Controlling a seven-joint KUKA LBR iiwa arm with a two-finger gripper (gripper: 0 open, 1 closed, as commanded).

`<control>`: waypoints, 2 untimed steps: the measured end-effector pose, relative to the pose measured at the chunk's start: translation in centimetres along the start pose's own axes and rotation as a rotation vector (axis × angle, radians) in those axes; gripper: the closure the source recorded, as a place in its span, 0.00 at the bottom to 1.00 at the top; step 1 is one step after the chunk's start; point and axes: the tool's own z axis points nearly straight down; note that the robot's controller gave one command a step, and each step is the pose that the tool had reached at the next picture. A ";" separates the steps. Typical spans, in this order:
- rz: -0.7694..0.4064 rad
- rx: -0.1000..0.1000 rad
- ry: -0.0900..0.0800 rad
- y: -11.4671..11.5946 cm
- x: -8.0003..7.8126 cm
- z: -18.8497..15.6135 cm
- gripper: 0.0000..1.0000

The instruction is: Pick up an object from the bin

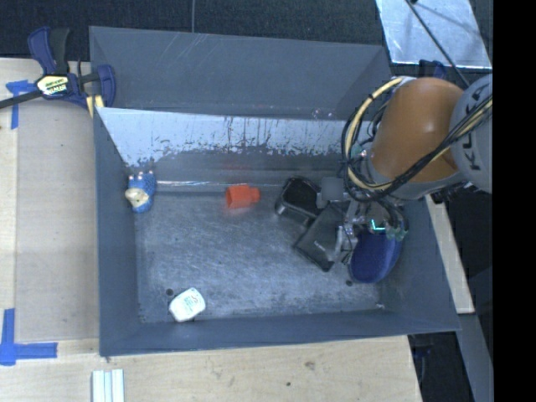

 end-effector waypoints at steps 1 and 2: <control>-0.019 0.002 -0.015 -7.1 2.8 4.9 0.00; -0.286 -0.007 -0.015 -9.5 0.9 6.0 0.00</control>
Offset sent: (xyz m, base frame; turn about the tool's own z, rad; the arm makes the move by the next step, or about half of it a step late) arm -0.0304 -0.0674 -0.0505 -0.0240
